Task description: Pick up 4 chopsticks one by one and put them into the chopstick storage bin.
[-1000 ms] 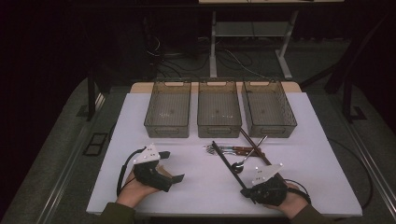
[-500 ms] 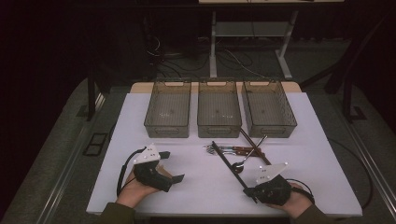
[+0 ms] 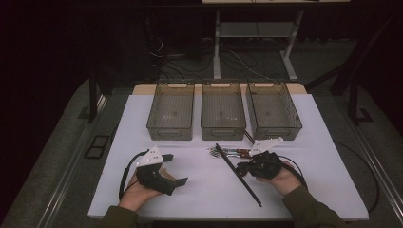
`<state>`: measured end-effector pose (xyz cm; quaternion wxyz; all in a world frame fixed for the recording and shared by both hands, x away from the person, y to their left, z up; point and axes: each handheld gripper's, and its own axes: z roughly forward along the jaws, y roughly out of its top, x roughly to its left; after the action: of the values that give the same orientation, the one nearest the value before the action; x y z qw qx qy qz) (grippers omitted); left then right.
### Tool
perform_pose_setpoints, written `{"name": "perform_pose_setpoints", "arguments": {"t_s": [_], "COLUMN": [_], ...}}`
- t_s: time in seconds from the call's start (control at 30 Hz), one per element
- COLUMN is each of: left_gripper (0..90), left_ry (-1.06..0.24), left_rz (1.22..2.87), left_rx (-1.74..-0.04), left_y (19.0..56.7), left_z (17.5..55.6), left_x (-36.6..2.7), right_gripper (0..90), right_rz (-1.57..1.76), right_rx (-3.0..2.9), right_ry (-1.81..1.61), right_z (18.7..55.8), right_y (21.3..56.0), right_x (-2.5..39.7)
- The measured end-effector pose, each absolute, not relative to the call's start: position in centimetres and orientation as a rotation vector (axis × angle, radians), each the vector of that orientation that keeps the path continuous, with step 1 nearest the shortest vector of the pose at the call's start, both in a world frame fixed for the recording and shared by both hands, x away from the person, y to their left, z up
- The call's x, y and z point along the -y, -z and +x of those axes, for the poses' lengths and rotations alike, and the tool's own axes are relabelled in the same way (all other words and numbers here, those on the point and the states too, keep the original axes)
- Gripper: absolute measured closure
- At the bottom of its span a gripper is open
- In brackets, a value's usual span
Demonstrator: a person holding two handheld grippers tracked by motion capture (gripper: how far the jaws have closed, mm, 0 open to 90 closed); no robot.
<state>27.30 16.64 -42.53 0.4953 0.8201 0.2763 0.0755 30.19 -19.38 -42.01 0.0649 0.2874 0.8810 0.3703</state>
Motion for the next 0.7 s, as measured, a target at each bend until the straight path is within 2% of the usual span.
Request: {"name": "perform_pose_setpoints", "arguments": {"t_s": [0.27,0.7], "left_gripper": [0.0,0.0], "left_ry": [-0.182,-0.179], "left_rz": [1.988,1.989], "left_rx": [-0.665,-0.668], "left_y": [42.5,42.6], "left_z": [27.3,27.3], "left_x": [-16.7,-16.7], "right_gripper": [89.4,89.4], "right_rz": [0.884,0.892], "right_rx": [-2.667,-2.670], "right_ry": [-1.029,-0.984], "right_z": [32.4,33.1], "right_y": [43.4,44.3], "right_x": [17.6,16.0]}}
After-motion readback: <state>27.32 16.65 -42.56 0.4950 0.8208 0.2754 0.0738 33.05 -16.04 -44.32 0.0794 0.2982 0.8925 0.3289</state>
